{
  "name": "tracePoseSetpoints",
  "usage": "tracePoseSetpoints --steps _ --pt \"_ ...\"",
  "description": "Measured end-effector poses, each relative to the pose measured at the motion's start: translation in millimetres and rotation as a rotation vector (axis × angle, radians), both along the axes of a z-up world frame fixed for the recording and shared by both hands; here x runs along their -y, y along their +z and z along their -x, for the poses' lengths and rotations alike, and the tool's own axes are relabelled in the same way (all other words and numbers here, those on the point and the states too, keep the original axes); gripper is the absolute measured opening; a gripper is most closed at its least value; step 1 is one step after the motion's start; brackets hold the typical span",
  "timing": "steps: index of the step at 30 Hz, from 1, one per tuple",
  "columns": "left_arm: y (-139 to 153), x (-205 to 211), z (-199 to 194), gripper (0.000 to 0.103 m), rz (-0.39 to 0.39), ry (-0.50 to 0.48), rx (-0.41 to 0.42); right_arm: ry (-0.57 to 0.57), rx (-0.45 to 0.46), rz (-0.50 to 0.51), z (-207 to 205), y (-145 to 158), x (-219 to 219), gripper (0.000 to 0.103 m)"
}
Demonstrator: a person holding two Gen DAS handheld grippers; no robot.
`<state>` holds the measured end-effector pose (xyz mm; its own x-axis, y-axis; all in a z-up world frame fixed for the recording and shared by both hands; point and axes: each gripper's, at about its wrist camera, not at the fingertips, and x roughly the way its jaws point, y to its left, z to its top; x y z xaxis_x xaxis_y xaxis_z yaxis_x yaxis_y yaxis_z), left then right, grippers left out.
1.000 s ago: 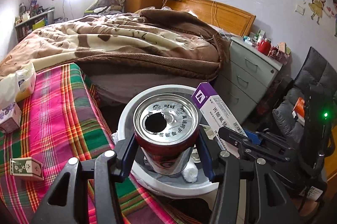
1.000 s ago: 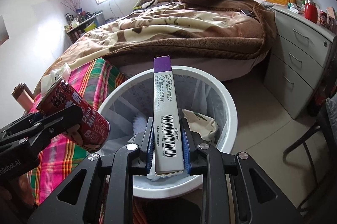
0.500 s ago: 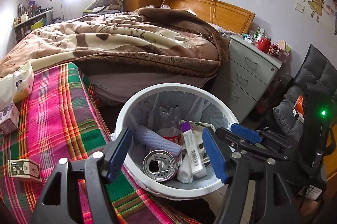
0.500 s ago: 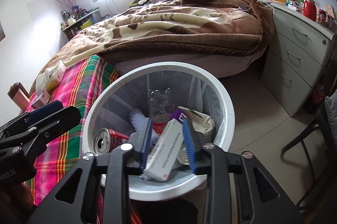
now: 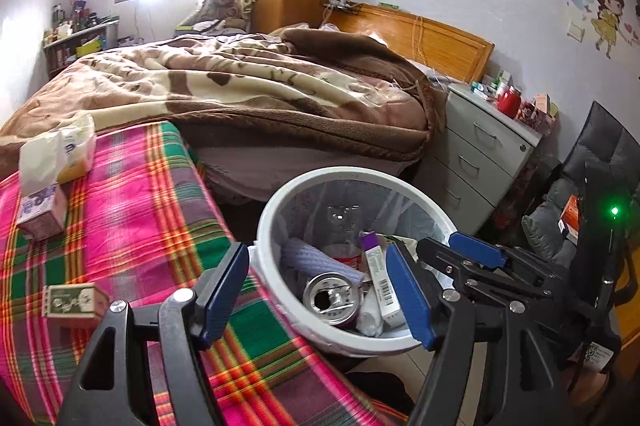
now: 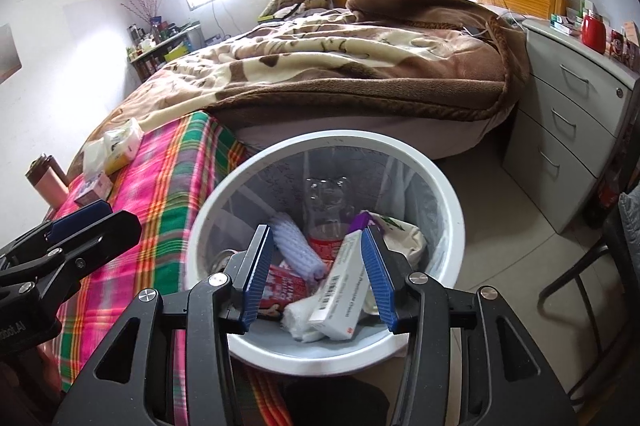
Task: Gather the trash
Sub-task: 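Open both tools over the bin to drop the can and medicine box, then move both open tools back over the remaining items on the bed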
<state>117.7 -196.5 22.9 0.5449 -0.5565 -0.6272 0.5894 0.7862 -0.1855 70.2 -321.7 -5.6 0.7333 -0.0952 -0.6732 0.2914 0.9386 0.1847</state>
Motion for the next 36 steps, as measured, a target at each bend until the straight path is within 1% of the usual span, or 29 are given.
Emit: tracePoseSetpoints --steps 7,16,23,31,36 --pt "3.4 -29.7 1.1 0.073 0.010 0.050 0.018 0.041 0.035 0.004 -2.2 6.1 -19.0 0.048" --pt "5.7 -69.3 1.6 0.074 0.004 0.129 0.049 0.128 0.078 0.002 -7.7 9.7 -50.0 0.048" --pt "4.3 -108.2 -1.2 0.074 0.011 0.185 0.051 0.196 0.076 0.000 -17.5 8.3 -76.2 0.048" --pt "3.2 -155.7 -8.4 0.076 0.012 0.260 0.055 0.310 0.063 0.015 -32.4 2.4 -118.1 0.049" --pt "0.1 -183.9 -15.8 0.077 0.014 0.310 0.046 0.383 0.048 0.017 -41.4 -2.7 -142.2 0.053"
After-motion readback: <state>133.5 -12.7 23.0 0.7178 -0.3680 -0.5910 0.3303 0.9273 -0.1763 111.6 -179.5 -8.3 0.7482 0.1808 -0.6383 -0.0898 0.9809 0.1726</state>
